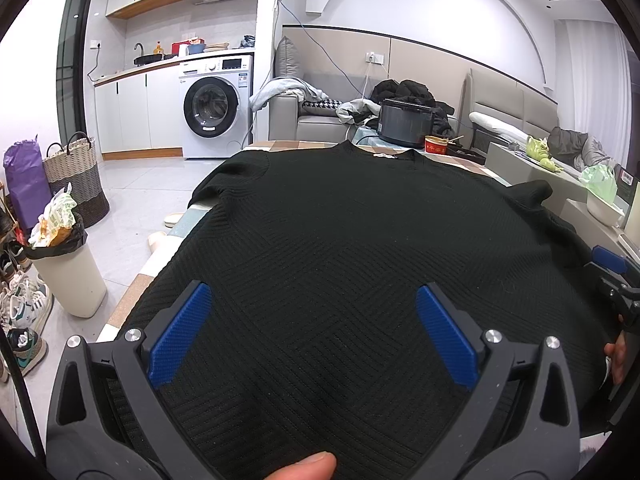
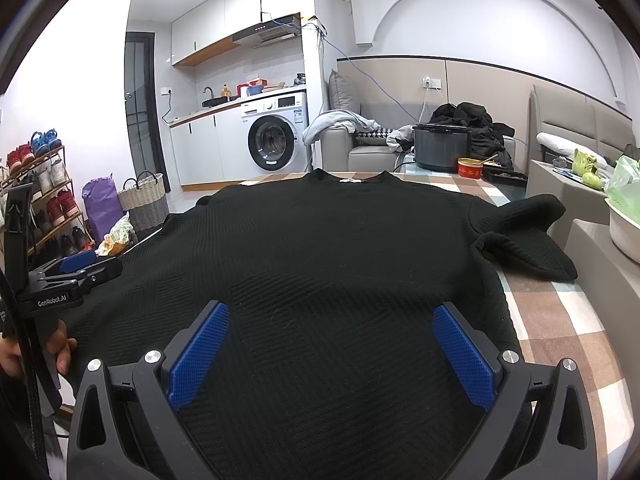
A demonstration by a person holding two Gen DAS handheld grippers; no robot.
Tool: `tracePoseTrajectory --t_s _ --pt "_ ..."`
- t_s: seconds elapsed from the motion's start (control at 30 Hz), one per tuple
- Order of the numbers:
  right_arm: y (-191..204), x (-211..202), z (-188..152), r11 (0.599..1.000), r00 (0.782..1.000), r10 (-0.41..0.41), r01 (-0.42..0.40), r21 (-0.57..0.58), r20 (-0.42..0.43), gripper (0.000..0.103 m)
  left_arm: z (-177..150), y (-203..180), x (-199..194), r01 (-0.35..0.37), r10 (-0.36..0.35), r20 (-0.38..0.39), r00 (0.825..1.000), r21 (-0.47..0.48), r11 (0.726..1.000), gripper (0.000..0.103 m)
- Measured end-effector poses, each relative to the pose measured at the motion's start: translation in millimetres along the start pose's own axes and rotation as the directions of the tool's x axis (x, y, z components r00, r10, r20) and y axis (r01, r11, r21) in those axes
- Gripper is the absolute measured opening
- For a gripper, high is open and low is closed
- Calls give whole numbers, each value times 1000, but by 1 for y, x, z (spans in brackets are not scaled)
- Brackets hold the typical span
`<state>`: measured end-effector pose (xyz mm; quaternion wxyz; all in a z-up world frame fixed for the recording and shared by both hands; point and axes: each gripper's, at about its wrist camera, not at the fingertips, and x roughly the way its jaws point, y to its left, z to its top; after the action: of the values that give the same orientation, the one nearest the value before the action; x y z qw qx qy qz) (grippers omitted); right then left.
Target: Fold small clothes
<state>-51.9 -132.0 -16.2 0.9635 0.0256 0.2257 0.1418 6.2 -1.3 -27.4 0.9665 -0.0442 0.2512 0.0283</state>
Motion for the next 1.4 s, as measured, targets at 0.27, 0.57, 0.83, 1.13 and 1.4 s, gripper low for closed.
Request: tracePoseTrajectory --t_s 0.27,0.57,0.83,1.13,1.4 --pt "0 0 0 1000 1000 1 -1 -1 -1 103 0 0 0 1 -1 0 1000 0 1000 102" --pt "-1 1 1 1000 1000 -1 1 8 -18 103 0 -1 0 0 0 -4 1000 3 1000 102" --pt "-15 -4 10 997 995 -35 41 67 -91 103 8 11 -12 0 0 -1 1000 24 1000 102" --pt "-35 -22 -1 997 985 -51 61 51 -167 103 13 52 -23 -11 10 -47 999 -16 1000 102" --pt "-57 -36 -19 996 968 -77 87 32 -237 103 -4 82 -23 -94 94 -119 988 13 996 102"
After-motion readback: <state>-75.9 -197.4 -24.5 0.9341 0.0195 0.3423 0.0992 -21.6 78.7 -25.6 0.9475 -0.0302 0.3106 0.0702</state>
